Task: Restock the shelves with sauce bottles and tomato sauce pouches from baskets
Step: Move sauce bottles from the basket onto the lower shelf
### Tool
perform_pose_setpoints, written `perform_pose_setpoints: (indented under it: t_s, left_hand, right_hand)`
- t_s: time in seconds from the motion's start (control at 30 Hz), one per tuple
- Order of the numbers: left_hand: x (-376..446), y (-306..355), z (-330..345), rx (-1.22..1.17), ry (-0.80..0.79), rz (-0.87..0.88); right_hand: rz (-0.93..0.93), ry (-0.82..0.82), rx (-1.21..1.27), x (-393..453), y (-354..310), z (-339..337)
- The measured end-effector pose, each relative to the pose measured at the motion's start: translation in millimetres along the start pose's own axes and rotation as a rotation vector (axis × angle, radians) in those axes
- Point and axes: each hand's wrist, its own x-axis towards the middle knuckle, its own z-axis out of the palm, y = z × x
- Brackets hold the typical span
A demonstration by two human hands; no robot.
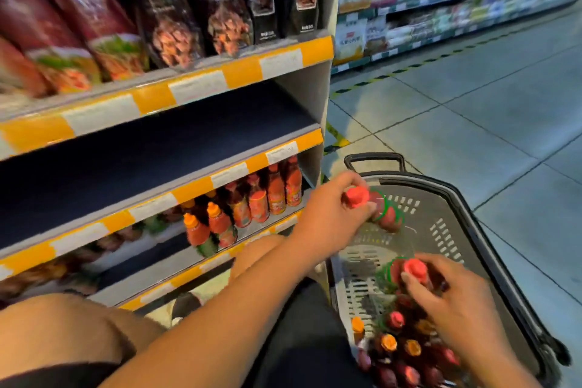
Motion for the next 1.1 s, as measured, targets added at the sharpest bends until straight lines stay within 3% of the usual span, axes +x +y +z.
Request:
perform_pose_setpoints:
  t_s: [0.13,0.4,0.63,0.93,1.1]
  left_hand:
    - [-38,36,-76,-0.178,0.205,0.111]
    - [-147,55,-229,-0.133,0.593,0.169]
    - [-224,24,-307,-0.093,0.871,0.037]
    - [-268,-74,-352,0.041,1.021,-0.136]
    - [-282,-127,-354,0.072,1.040,-0.266]
  right_hand:
    - [-0.074,0.058,0.075,0,-56,-29]
    - [-0.252,0.151,0.466,14,-181,-41]
    - [-0.341,-0.097,0.650,14,-268,20]
    - [-0.321,-0.373,0.597,29,-323,148]
    - [-0.249,-0.435,0.491,43,-322,233]
